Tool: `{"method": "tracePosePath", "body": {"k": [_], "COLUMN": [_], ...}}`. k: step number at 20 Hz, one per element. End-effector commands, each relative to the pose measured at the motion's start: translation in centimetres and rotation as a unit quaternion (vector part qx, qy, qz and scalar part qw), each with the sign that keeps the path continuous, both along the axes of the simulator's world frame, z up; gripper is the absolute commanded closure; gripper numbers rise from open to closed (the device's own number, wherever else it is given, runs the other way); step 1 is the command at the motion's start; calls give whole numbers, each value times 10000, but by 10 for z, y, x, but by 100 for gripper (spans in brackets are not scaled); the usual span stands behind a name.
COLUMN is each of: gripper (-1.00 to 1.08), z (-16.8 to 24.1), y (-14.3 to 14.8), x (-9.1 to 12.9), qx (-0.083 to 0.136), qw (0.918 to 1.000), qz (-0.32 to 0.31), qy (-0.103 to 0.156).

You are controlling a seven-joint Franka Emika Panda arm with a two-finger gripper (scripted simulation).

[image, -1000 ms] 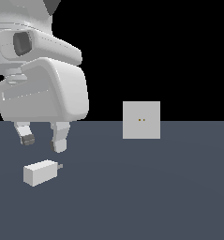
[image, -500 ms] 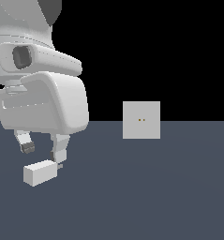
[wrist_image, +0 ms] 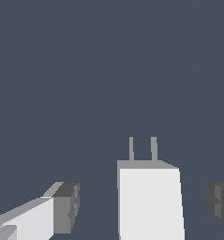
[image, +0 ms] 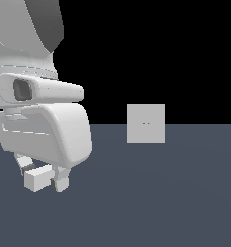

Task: Plug the charger into the wall socket.

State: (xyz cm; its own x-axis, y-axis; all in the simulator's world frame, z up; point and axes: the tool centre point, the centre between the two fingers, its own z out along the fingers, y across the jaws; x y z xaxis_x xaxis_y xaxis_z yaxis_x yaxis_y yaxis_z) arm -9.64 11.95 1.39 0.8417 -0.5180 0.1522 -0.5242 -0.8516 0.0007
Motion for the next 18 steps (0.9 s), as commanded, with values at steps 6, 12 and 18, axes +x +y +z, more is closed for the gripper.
{"method": "tracePosePath", "body": {"k": [6,12,18], "gripper": [108,108,108], "z": [-2,-2,1], "y": [0,0,-6], "x": [1,1,0], "qx": [2,2,1], "qw": [10000,10000,10000], "qz": [0,0,76], "qy": [-6,-6,-9]}}
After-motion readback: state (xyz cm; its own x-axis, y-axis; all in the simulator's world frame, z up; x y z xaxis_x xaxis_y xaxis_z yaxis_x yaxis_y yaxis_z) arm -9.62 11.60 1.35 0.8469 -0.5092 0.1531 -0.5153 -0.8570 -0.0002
